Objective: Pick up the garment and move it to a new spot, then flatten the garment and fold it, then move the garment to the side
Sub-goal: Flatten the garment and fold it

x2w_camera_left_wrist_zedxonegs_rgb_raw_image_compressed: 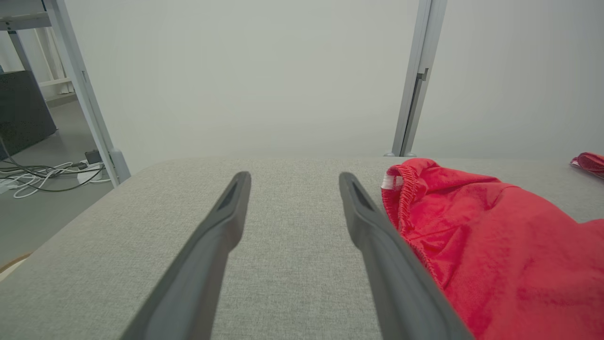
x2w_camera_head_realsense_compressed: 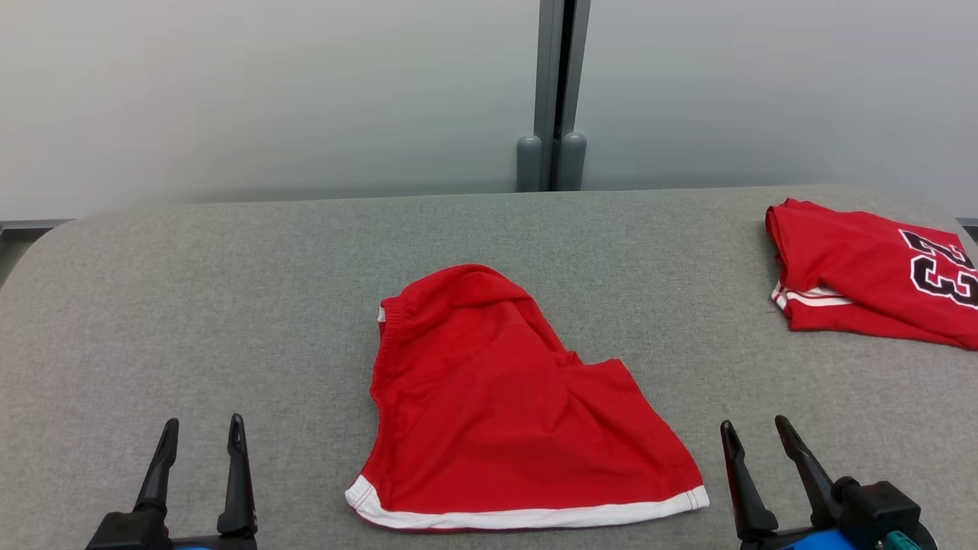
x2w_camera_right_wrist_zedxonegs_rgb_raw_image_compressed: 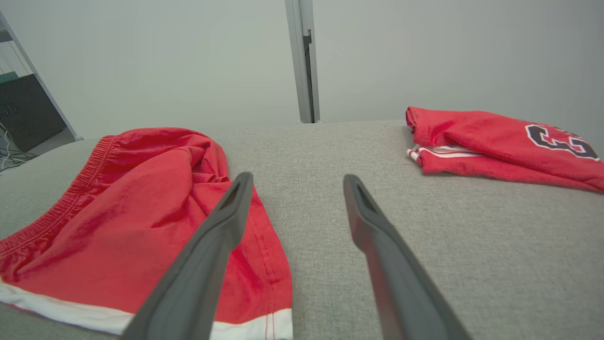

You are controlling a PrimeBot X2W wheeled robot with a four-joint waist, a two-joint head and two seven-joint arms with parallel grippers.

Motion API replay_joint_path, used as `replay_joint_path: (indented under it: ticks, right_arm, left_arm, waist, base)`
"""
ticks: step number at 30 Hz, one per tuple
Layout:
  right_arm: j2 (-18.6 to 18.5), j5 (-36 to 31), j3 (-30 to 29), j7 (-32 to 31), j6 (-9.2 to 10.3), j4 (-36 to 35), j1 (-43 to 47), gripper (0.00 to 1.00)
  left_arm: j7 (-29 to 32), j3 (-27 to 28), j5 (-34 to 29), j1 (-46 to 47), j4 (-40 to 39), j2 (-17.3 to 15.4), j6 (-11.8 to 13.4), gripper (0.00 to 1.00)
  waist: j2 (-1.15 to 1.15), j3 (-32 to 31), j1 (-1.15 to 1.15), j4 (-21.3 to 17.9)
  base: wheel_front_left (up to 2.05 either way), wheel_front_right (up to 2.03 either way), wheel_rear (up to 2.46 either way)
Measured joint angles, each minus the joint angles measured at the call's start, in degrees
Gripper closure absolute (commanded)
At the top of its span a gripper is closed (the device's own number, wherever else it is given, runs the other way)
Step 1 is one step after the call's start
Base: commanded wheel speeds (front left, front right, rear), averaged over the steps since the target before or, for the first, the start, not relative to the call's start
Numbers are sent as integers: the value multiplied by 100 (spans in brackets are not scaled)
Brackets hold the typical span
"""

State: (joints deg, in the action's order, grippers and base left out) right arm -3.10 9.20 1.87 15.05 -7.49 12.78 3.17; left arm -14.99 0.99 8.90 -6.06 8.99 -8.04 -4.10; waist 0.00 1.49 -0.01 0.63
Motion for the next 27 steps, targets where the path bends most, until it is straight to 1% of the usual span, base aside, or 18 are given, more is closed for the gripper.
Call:
replay_joint_path:
  ticks: [7, 10, 15, 19, 21, 24, 27]
  right_arm:
    - [4, -7, 2, 0, 0, 46, -6, 0]
    - [3, -36, -5, 0, 0, 111, -8, 0]
    - [-88, -87, 92, -89, 0, 310, -75, 0]
    - [-134, -85, 165, -140, 0, 517, -148, 0]
    - [-174, -82, 198, -167, 0, 659, -191, 0]
    - [-192, -60, 277, -164, 0, 865, -240, 0]
    - [-197, -45, 390, -194, 0, 1093, -339, 0]
  left_arm:
    - [-1, 20, -94, -1, 37, 54, -71, 0]
    - [-1, -111, -153, -2, 99, 49, -147, 0]
    - [0, -637, -261, 37, 331, 8, -254, 0]
    - [2, -1280, -287, 154, 653, -94, -302, 0]
    - [19, -1594, -275, 270, 829, -197, -322, 0]
    - [90, -2093, -60, 429, 1090, -361, -332, 0]
    - [135, -2328, 125, 642, 1359, -530, -333, 0]
  waist:
    - [0, 16, 0, -2]
    - [0, 11, 1, 0]
    - [0, 11, 1, -7]
    - [0, 29, 1, -4]
    - [0, 39, 1, -2]
    - [0, 61, 0, -23]
    - [0, 90, 1, -70]
  base:
    - [0, 0, 0]
    - [0, 0, 0]
    - [0, 0, 0]
    - [0, 0, 0]
    - [0, 0, 0]
    - [0, 0, 0]
    - [0, 0, 0]
